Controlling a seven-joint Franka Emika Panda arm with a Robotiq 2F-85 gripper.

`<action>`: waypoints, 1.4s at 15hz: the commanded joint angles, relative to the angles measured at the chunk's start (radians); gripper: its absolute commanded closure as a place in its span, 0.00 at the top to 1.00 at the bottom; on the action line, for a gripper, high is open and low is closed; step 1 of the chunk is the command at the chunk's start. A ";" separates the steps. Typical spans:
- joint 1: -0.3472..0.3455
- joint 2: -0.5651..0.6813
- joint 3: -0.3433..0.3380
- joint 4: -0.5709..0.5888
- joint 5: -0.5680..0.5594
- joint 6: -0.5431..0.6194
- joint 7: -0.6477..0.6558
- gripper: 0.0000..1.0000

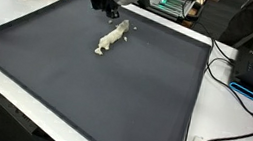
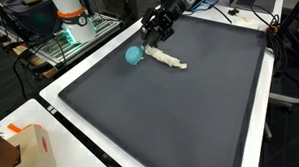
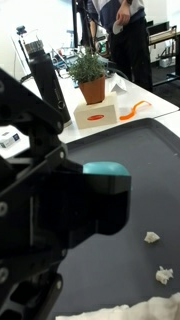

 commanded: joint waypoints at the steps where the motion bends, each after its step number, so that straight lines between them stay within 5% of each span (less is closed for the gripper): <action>1: 0.012 0.011 0.006 0.022 -0.062 -0.015 -0.022 0.25; 21: -0.004 -0.030 0.027 0.041 -0.090 0.184 -0.111 0.25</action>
